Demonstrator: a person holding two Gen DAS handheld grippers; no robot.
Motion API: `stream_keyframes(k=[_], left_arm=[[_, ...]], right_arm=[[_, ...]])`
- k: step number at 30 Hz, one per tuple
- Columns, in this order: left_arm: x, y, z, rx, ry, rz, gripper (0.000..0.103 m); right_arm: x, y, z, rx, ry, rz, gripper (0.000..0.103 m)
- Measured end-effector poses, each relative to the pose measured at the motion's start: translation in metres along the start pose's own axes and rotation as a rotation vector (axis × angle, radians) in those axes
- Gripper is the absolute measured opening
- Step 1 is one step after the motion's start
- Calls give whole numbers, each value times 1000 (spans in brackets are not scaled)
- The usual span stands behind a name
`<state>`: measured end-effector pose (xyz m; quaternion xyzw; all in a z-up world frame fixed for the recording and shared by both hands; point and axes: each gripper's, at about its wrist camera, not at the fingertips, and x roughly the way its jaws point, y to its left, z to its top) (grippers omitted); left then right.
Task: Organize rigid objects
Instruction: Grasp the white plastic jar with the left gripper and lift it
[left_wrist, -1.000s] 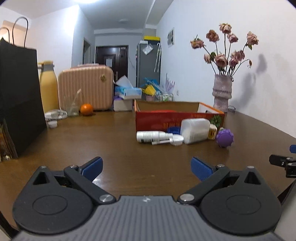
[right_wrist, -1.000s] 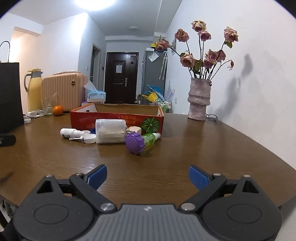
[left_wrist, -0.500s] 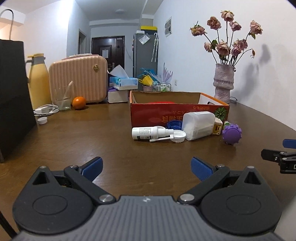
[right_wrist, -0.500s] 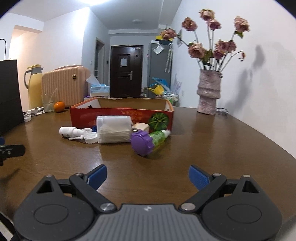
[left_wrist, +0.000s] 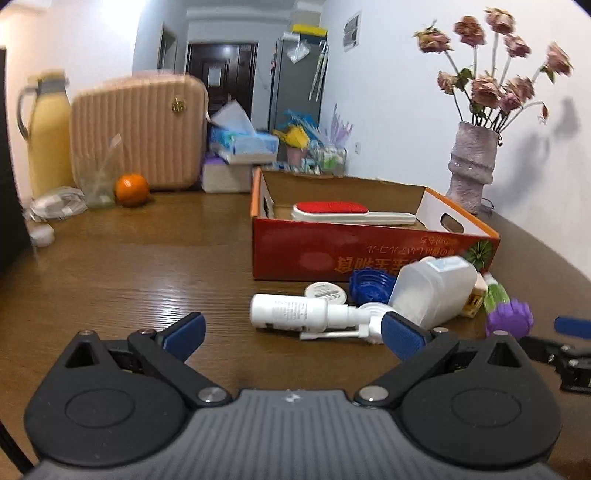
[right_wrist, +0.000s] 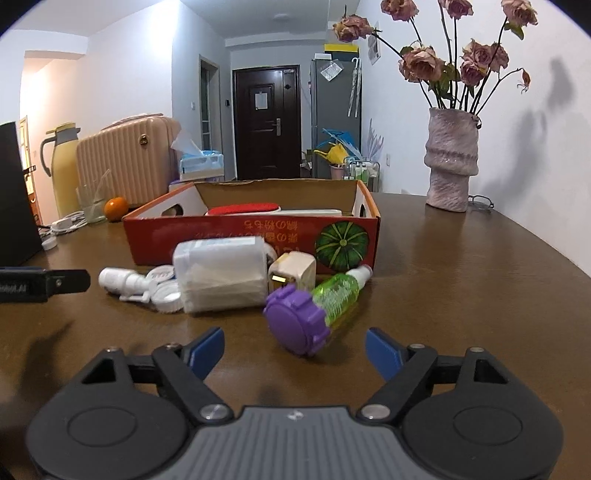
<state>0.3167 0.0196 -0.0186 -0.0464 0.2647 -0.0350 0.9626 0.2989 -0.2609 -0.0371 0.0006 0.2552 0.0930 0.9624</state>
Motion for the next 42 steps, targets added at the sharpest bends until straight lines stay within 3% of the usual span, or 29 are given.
stream_keyframes(k=[3,7,11,12,15,17,20,22,25,28,33,37,41,42], left_arm=[[15,2,6,-17,16,-67,103],[36,10,21,-29,17,-31,103],[46,11,35,-143,42,-175,103],[48,7,36,-166,53,-220,99],[57,-4,37,-234,86,-335,76],[68,-12,38,-288,125,-420,71],[89,-23,34,-353,181,-483,60],[93,-24,29,-401,196,-470,52],[87,-21,27,-431,169,-477,37],[67,-20,25,-422,158,-485,33],[8,-18,-1,-404,146,-504,33],[-26,-6,-36,-464,139,-505,32],[-55,-9,-57,-419,143,-479,34],[-60,-11,-62,-406,153,-462,39]], right_arm=[[9,-3,8,44,-17,19,82],[19,5,25,26,-55,56,83],[36,17,44,-53,-96,91,82],[42,17,50,-47,-96,89,82],[61,1,63,87,-67,162,66],[73,-13,67,212,-22,231,57],[91,-21,64,294,47,284,43],[97,-26,60,349,54,325,37],[94,-31,59,387,72,314,31],[77,-30,58,386,62,300,24],[19,-16,39,351,26,294,24],[-21,0,8,291,76,305,25],[-47,10,-14,261,100,320,26],[-52,13,-18,253,110,320,26]])
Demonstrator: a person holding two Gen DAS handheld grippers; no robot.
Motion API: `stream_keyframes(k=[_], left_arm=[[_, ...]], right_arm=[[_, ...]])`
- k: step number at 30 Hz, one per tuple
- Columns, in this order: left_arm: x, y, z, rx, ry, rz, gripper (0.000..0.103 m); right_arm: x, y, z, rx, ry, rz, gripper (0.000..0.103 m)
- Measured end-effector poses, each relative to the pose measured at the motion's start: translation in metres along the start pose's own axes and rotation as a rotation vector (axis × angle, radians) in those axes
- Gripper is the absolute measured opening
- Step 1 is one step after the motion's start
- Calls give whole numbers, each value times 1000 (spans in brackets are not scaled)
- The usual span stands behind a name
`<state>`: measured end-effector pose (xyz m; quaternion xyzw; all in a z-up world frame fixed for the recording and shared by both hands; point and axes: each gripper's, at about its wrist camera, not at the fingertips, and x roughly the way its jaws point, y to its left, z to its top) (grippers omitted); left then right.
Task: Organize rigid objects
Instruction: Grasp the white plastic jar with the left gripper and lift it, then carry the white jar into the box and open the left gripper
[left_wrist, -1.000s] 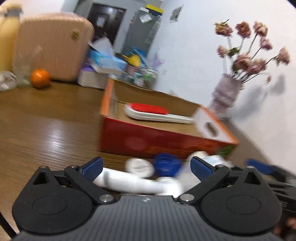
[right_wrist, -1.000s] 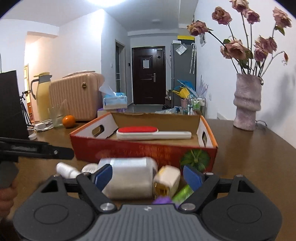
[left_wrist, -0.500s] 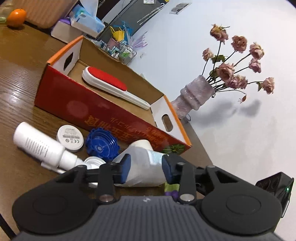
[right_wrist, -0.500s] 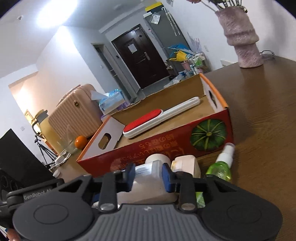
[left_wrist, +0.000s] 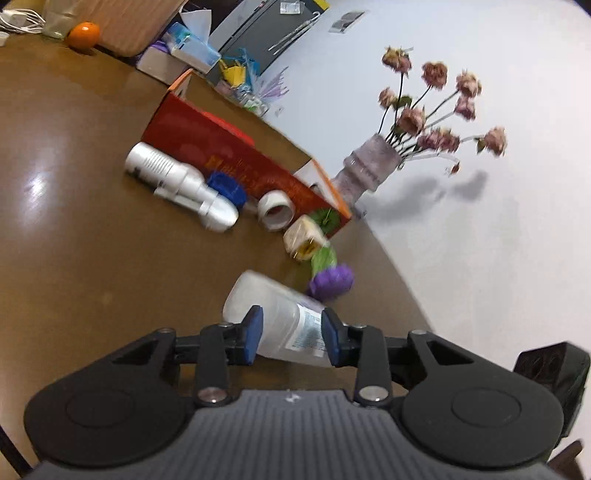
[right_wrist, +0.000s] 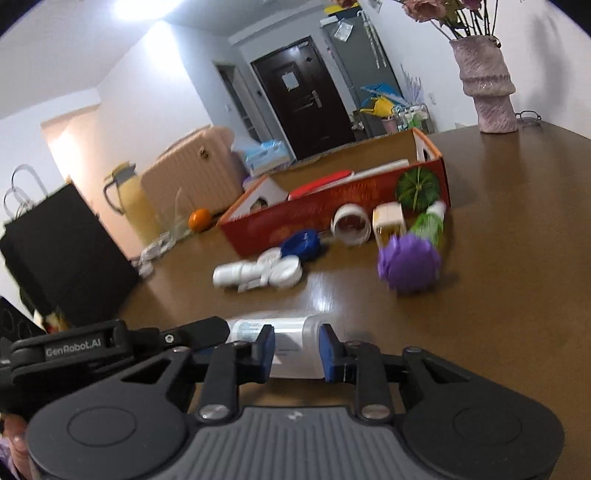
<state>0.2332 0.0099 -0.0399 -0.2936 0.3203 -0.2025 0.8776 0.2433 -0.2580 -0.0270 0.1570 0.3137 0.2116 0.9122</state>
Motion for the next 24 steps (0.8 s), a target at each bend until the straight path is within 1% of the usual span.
stream_keyframes(k=[1,3,4,8,11,13,16,18,19,22,24], left_arm=[[-2,-1,-6,9,16,24,41],[-7,-2,-19,6,27,57,41],[-11,-3,-24,6,24,61,41],[-28,-10,-37,19,21,52,41],[-32,-8,-42,18,58,47,42],[-32,-6,-41,2,65,57,42],[-35,-8,-35,18,39,55,42],[-34,-11,-29,32,25,51,46],[-33,-12,-26,39,22,54,48],[-21,-13,-18,51,27,85,48],[-12,-10,-15,46,27,88,48]], right_arm=[[-3,3,-6,0,10,4,26],[-7,8,-19,-12,30,5,27],[-11,13,-25,-23,29,1,29],[-29,21,-41,-51,16,-6,29],[-39,21,-44,-44,16,26,28],[-42,18,-44,-28,7,33,28],[-43,15,-40,-28,-5,16,28],[-42,15,-37,-29,-8,18,28],[-39,14,-36,-27,-9,16,28],[-29,9,-31,-8,2,14,28],[-20,6,-30,12,9,11,29]])
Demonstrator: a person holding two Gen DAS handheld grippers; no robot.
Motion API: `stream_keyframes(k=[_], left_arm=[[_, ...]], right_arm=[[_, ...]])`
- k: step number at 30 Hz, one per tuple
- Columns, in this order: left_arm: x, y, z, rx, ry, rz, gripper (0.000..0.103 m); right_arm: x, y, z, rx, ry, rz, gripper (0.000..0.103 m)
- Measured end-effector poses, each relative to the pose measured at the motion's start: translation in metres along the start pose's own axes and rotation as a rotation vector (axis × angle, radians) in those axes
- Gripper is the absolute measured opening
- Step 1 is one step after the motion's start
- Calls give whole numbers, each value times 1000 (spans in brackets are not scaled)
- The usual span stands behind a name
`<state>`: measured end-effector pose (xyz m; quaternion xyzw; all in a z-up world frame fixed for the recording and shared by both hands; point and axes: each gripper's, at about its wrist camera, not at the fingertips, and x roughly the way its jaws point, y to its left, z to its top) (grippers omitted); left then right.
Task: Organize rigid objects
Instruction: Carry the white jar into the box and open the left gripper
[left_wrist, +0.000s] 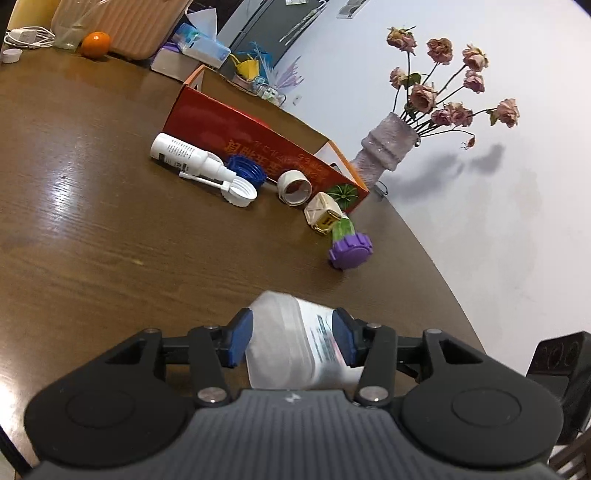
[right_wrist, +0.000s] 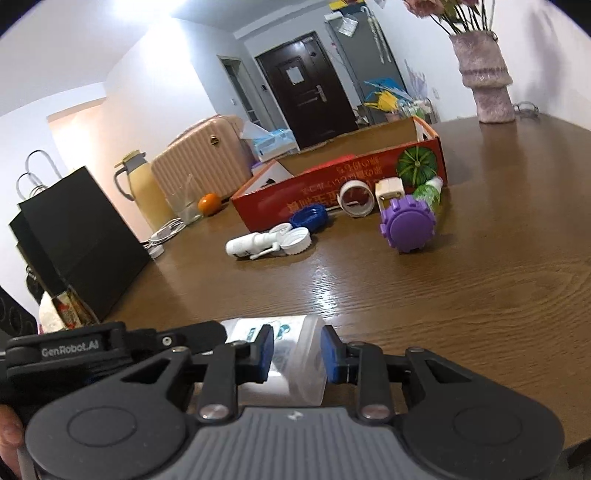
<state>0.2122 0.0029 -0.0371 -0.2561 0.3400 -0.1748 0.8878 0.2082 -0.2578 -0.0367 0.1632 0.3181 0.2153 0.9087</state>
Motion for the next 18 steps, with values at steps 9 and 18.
stream_keyframes(k=[9,18], left_arm=[[2,2,-8,7,-38,-22,33],[-37,-13,-6,26,-132,-121,33]], right_arm=[[4,2,2,16,0,20,26],[-31,23,4,-21,-93,-2,26]])
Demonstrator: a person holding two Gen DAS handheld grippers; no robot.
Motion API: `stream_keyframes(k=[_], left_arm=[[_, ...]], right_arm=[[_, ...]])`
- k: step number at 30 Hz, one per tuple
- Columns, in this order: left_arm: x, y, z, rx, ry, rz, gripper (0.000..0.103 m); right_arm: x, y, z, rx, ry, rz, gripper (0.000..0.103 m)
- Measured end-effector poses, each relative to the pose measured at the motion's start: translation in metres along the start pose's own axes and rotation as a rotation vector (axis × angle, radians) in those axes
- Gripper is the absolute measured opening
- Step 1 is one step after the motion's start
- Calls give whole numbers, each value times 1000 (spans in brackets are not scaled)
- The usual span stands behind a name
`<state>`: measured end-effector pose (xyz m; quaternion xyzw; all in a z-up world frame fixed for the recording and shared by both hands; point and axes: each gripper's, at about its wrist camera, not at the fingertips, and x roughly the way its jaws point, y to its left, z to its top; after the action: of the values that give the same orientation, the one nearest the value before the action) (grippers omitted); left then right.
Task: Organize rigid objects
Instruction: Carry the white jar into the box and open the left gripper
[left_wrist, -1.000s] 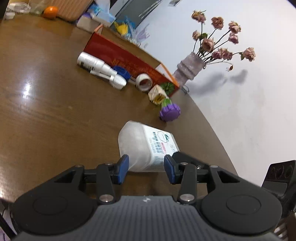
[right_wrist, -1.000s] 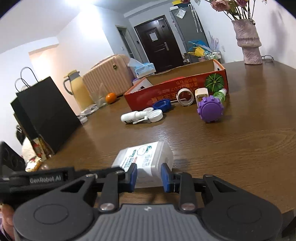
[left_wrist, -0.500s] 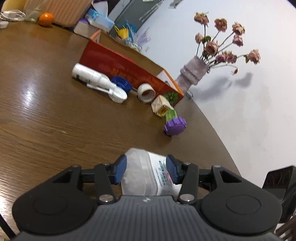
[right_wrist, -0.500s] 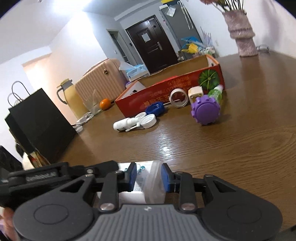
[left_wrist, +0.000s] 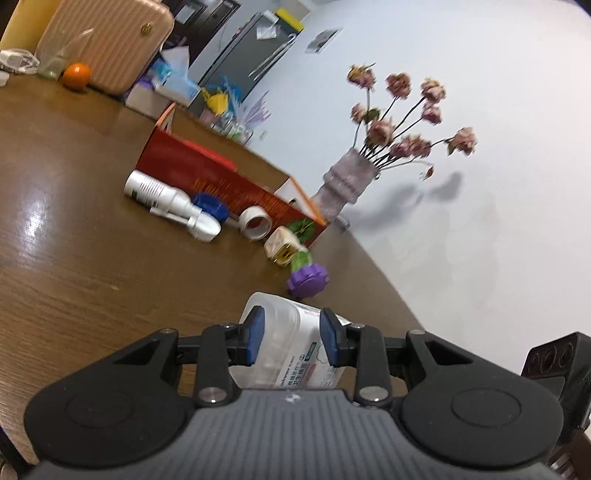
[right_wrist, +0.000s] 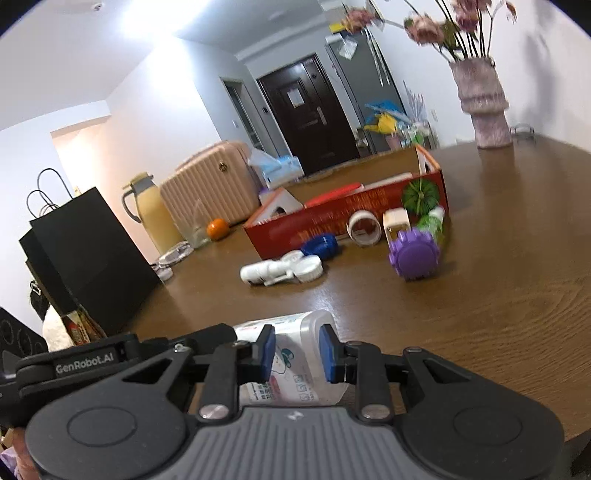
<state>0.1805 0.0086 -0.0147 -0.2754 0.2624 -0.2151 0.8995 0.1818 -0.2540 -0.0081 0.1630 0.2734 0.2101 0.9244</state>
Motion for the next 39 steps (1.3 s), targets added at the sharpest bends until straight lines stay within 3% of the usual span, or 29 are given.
stream_keyframes(k=[9,17,21,27,34,39], left_arm=[[-18,-19,36,12,-98,-121,33],[24,-27,91,60,-111,-137,33],[67,-19,130,50,-102,-113,33],[146,14,185,-60,-76,-97,33],[216,48,218,-67,-35,1,33],[237,65,220,-81,-12,32,33]], right_arm=[[-34,36,29,-74,-115,-43,26],[-14,42,78,-100,-194,-78,26],[18,30,118,-96,-221,-71,26],[87,10,175,-138,-240,-57,26],[185,-36,210,-62,-115,-61,26],[237,-70,208,40,9,-44,26]])
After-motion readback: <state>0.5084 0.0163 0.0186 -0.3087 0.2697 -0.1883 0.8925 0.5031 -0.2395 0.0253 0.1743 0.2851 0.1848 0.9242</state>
